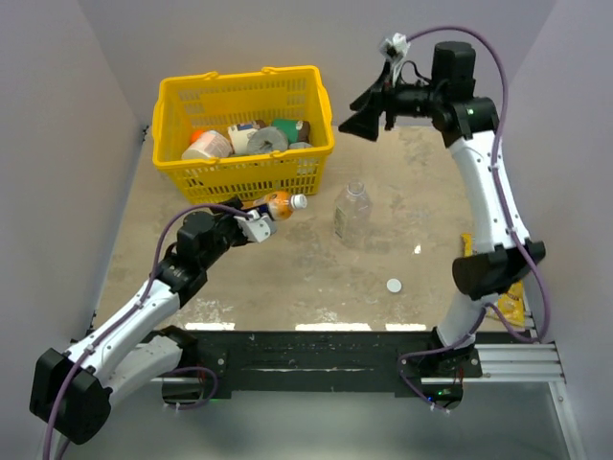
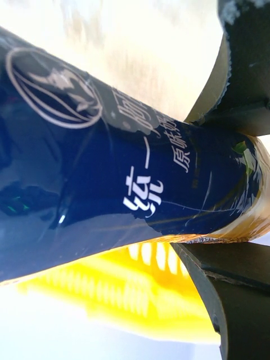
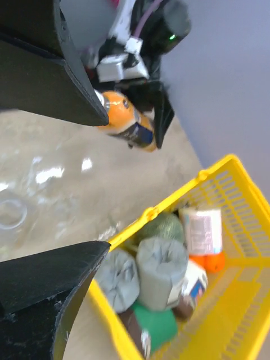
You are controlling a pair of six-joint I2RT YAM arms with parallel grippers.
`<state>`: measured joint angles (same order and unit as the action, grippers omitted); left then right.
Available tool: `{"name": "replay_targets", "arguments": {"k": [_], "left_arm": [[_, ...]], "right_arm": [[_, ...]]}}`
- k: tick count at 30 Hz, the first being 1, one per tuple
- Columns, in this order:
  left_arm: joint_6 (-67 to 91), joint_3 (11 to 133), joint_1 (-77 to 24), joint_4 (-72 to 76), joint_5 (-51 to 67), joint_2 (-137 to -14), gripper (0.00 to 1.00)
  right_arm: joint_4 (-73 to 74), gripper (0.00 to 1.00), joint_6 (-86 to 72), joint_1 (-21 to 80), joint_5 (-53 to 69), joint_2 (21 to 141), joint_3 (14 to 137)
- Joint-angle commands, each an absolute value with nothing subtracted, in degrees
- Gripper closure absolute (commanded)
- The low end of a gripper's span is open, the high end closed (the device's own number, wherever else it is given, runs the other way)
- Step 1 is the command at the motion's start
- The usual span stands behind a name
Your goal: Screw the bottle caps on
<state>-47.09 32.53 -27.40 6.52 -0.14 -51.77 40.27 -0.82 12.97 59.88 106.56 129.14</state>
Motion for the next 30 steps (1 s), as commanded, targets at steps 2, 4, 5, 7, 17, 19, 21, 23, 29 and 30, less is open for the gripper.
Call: {"name": "replay_targets", "arguments": {"k": [2, 4, 5, 7, 17, 19, 21, 23, 29, 30], "left_arm": [[-39.38, 35.94, -26.89, -2.19, 14.49, -52.47, 1.0], [-39.2, 36.65, -26.89, -3.51, 17.21, -53.26, 1.0], [-38.33, 37.26, -26.89, -3.52, 17.57, -53.52, 1.0], [-38.32, 37.88, -26.89, -3.78, 18.89, -53.96, 1.0], [-40.87, 39.72, -26.89, -4.57, 21.71, -53.61, 1.0], [-40.96, 39.9, -26.89, -4.66, 21.27, -53.53, 1.0], [-41.04, 39.73, -26.89, -4.75, 21.01, -53.35, 1.0], [-41.22, 39.46, -26.89, -4.83, 20.66, -53.17, 1.0], [-41.4, 38.85, -26.89, -4.57, 20.48, -52.56, 1.0], [-41.4, 38.85, -26.81, -4.31, 20.48, -52.65, 1.0]], "right_arm": [[56.89, 0.2, 48.04, 27.4, 40.37, 84.86, 107.2], [41.71, 0.21, 50.88, 30.48, 34.73, 72.73, 89.44], [38.79, 0.22, 52.63, 31.46, 33.76, 70.6, 86.08], [38.58, 0.26, 58.26, 34.17, 32.26, 68.91, 83.41], [40.85, 0.38, 64.24, 39.99, 32.69, 73.73, 86.57], [42.27, 0.41, 66.0, 41.13, 33.22, 74.97, 88.41], [43.67, 0.42, 67.75, 41.66, 33.92, 75.67, 89.38], [44.12, 0.44, 68.46, 42.54, 34.01, 75.85, 89.56], [45.35, 0.54, 69.34, 43.42, 34.1, 76.38, 90.17], [45.7, 0.55, 69.52, 43.42, 34.1, 76.46, 90.26]]}}
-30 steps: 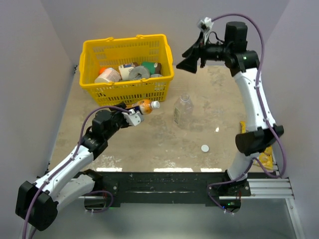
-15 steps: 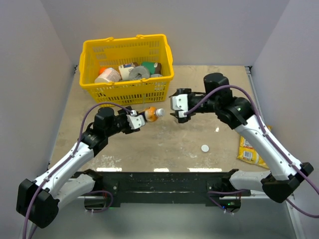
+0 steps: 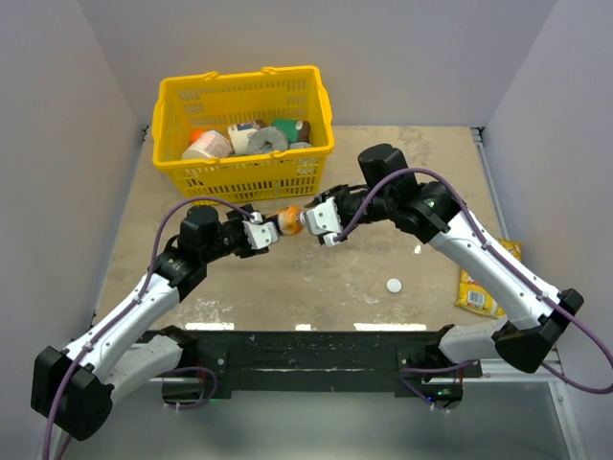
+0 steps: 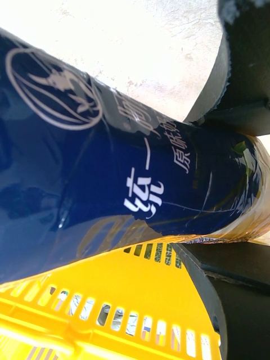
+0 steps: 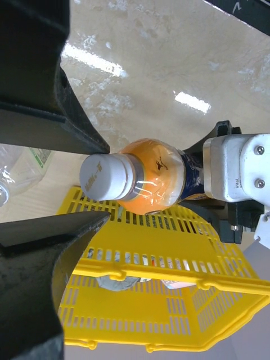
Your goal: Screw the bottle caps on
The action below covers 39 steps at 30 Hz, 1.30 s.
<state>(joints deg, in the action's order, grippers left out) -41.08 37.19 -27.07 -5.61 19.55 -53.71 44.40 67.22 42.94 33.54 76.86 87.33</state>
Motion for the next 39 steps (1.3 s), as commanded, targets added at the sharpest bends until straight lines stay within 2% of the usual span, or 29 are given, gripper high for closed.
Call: {"name": "replay_targets", "arguments": {"k": [1, 6, 11, 12, 13, 14, 22, 29, 34, 39], "left_arm": [[-41.4, 38.76, -26.89, -4.22, 20.48, -52.65, 1.0], [-41.57, 38.41, -26.81, -2.55, 20.39, -52.82, 1.0], [-41.92, 37.62, -26.89, -0.88, 17.94, -53.0, 1.0], [-42.01, 37.36, -26.89, 1.56, 16.97, -52.82, 1.0], [-42.45, 37.01, -26.89, 2.19, 14.96, -52.91, 1.0], [-43.67, 36.74, -26.89, 2.98, 13.64, -52.82, 1.0], [-48.77, 33.58, -26.98, 19.59, -2.0, -53.0, 1.0], [-53.26, 30.5, -27.33, 29.34, -6.59, -52.47, 1.0], [-56.59, 28.66, -27.68, 32.16, -8.87, -52.3, 1.0], [-61.78, 26.02, -29.0, 34.89, -9.67, -52.21, 1.0]], "right_arm": [[45.88, 0.57, 69.7, 43.59, 34.01, 76.55, 90.35], [47.02, 0.63, 69.61, 43.86, 34.01, 77.43, 90.88], [47.55, 0.81, 67.24, 44.21, 34.72, 78.83, 91.84], [47.37, 0.83, 64.54, 44.21, 34.46, 79.19, 92.28], [46.24, 0.92, 61.29, 44.21, 33.93, 79.71, 92.37], [45.1, 0.93, 57.61, 44.3, 33.49, 80.5, 92.72], [42.19, 1.0, 21.65, 43.33, 37.25, 90.34, 100.02], [39.03, 1.0, 3.54, 39.3, 44.71, 96.5, 102.57], [28.32, 1.0, -17.29, 32.7, 52.64, 98.87, 97.92], [22.33, 1.0, -25.13, 31.82, 58.78, 101.16, 96.07]]}}
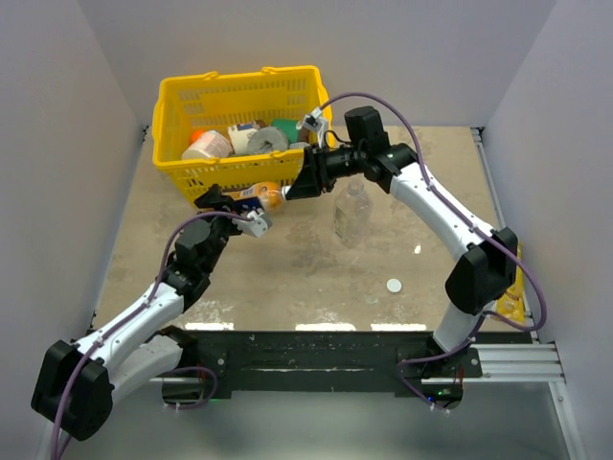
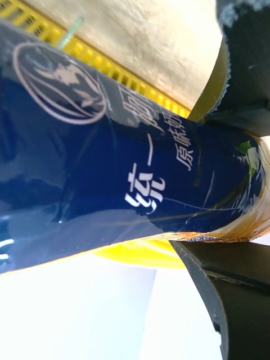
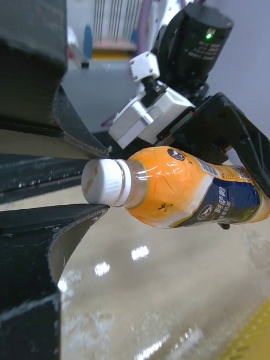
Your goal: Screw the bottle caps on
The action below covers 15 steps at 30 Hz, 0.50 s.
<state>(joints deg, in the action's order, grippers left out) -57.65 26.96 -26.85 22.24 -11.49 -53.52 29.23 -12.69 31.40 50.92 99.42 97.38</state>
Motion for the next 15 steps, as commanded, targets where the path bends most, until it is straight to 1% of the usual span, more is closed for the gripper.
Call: {"name": "replay_targets", "arguments": {"k": [1, 10, 15], "left_arm": [[-63.96, 25.67, -29.26, 35.33, -9.75, -52.21, 1.0], [-72.67, 21.28, -30.32, 41.91, -11.07, -53.26, 1.0], [-79.79, 16.01, -30.41, 51.84, -10.99, -54.05, 1.0]], "right_arm": [[21.98, 1.0, -25.75, 31.82, 59.41, 101.6, 96.15], [17.49, 1.0, -31.2, 31.38, 63.72, 103.71, 94.66], [16.08, 1.0, -33.31, 30.15, 64.6, 104.15, 92.81]]}}
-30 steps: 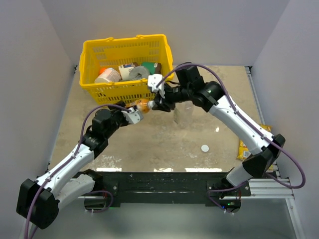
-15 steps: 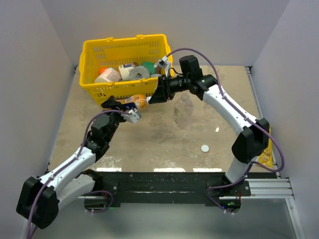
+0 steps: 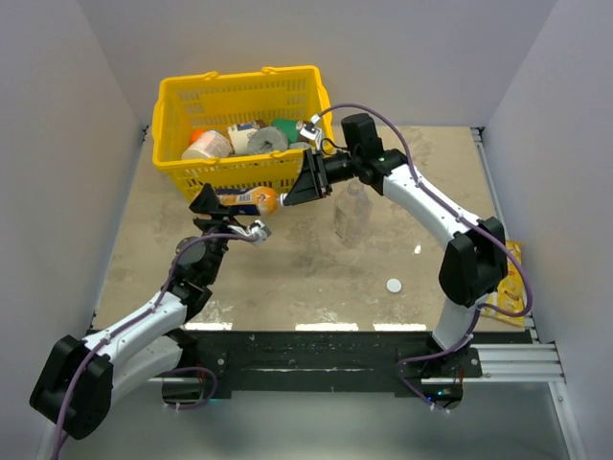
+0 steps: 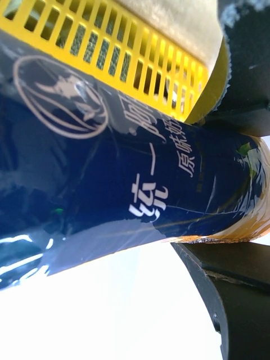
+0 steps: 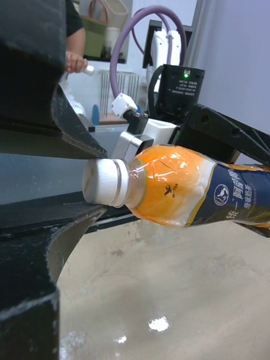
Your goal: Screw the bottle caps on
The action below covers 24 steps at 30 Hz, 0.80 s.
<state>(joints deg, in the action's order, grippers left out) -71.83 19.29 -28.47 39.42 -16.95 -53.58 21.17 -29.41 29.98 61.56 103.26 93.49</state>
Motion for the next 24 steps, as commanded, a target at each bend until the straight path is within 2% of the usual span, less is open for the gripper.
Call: {"name": "replay_targets", "arguments": {"k": [1, 7, 8, 10, 11, 13, 15, 16, 19, 24], "left_arm": [[-81.89, 15.39, -30.32, 53.07, -10.2, -54.23, 1.0], [-77.54, 16.69, -30.5, 51.34, -11.68, -54.4, 1.0], [-76.39, 17.4, -30.5, 48.37, -12.12, -54.4, 0.85], [-72.62, 19.42, -30.5, 44.75, -12.39, -54.05, 0.66], [-71.12, 19.95, -30.5, 40.82, -11.87, -53.1, 0.51], [-67.09, 21.53, -30.5, 35.71, -8.55, -51.77, 0.35], [-63.56, 22.93, -30.5, 27.89, -5.21, -49.23, 0.07], [-61.46, 23.64, -30.5, 23.95, -0.4, -48.35, 0.01], [-57.85, 24.7, -30.5, 13.47, 8.05, -44.48, 0.0], [-52.05, 25.66, -30.41, 7.65, 10.55, -40.87, 0.0]], "right_arm": [[16.0, 1.0, -33.31, 30.06, 64.6, 104.15, 92.73], [18.45, 1.0, -29.01, 29.88, 62.58, 103.45, 96.41], [20.28, 1.0, -26.57, 29.71, 62.06, 103.27, 98.5], [23.54, 1.0, -22.87, 29.44, 59.26, 102.75, 101.41], [26.43, 1.0, -19.37, 29.27, 58.72, 102.57, 103.95], [30.21, 1.0, -15.32, 29.27, 56.97, 102.57, 106.69], [36.45, 1.0, -8.37, 29.18, 55.2, 102.39, 109.85], [38.91, 1.0, -5.74, 29.27, 54.24, 102.13, 110.82], [48.05, 1.0, 5.16, 29.09, 48.88, 101.34, 114.95], [60.1, 1.0, 15.73, 26.99, 40.61, 101.42, 126.46]]}}
